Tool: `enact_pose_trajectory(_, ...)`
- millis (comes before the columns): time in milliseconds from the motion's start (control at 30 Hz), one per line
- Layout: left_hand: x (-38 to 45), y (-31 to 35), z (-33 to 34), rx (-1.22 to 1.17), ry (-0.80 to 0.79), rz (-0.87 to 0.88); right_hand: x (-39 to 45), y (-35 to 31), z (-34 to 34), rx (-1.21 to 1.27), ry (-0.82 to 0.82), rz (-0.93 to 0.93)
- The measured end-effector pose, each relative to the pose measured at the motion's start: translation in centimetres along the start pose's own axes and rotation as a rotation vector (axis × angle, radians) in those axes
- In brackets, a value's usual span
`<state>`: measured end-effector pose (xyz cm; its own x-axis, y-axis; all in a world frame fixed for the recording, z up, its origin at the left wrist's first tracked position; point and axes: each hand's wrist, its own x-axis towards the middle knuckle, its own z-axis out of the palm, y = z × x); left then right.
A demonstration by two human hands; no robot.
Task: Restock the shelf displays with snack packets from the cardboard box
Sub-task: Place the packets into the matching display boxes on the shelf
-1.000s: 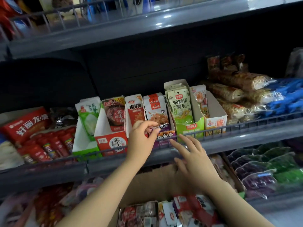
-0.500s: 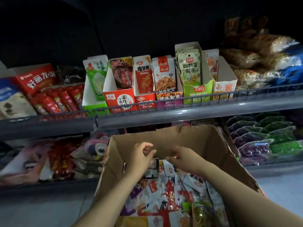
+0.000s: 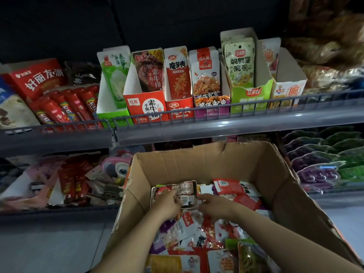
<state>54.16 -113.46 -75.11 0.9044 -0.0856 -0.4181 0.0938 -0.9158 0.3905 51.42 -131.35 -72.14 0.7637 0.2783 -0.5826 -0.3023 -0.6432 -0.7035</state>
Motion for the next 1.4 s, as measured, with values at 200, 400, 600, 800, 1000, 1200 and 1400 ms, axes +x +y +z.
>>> enact_pose_trajectory(200, -0.3, 0.3, -0.4, -0.063, 0.029, 0.014, 1.7, 0.6, -0.3, 0.357, 0.221, 0.106)
enact_pose_trajectory(400, -1.8, 1.9, -0.9, -0.347, -0.078, 0.078, 0.6, 0.5, -1.5, 0.558, 0.287, 0.184)
enact_pose_trajectory(600, -3.5, 3.7, -2.3, -0.495, 0.058, 0.134, -1.1, -0.5, -3.3, 0.602, 0.31, 0.094)
enact_pose_trajectory(800, -5.0, 5.1, -4.2, -0.686, 0.337, 0.152, -3.9, -1.9, -6.4, 0.731, 0.321, -0.059)
enact_pose_trajectory(1000, -7.4, 5.7, -6.8, -0.928, 0.368, 0.219, -6.4, -3.2, -8.0, 0.907, 0.279, -0.171)
enact_pose_trajectory(1200, -9.3, 6.6, -8.6, -1.218, 0.273, 0.185, -8.0, -4.0, -8.5, 1.044, 0.321, -0.221)
enact_pose_trajectory(1400, -10.0, 7.2, -10.2, -1.478, 0.186, 0.234, -9.8, -5.4, -7.6, 0.603, 0.512, -0.416)
